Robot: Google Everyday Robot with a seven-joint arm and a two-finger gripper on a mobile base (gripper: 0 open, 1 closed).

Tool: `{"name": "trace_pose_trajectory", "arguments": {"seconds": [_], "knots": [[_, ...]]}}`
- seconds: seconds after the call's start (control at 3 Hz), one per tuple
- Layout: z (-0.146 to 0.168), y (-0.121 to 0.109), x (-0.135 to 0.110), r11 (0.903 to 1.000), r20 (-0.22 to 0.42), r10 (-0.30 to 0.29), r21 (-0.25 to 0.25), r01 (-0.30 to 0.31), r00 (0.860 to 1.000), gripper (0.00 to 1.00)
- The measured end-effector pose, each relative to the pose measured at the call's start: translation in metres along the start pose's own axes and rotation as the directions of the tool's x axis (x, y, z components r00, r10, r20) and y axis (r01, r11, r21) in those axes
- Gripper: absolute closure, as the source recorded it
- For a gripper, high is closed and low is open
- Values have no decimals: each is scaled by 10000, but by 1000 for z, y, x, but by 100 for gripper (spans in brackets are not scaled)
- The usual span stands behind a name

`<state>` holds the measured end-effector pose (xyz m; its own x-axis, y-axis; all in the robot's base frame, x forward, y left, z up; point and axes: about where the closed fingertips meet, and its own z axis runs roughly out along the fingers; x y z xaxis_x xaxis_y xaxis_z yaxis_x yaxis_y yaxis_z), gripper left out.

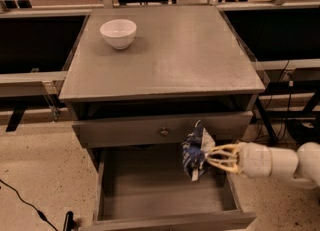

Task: Pick blue chip bag from middle drawer and place on counter

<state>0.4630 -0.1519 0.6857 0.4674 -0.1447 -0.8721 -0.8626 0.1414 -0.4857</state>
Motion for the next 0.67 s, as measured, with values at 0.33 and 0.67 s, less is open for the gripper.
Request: {"name": "trace_pose_trajectory", "arguments": {"seconds": [0.33,0.67], "knots": [[-24,-50,-49,9959,-367,-882,-237,874,9954,100],[-41,-106,-99,9862,-696,-1614,-481,1583,9844,100]]}}
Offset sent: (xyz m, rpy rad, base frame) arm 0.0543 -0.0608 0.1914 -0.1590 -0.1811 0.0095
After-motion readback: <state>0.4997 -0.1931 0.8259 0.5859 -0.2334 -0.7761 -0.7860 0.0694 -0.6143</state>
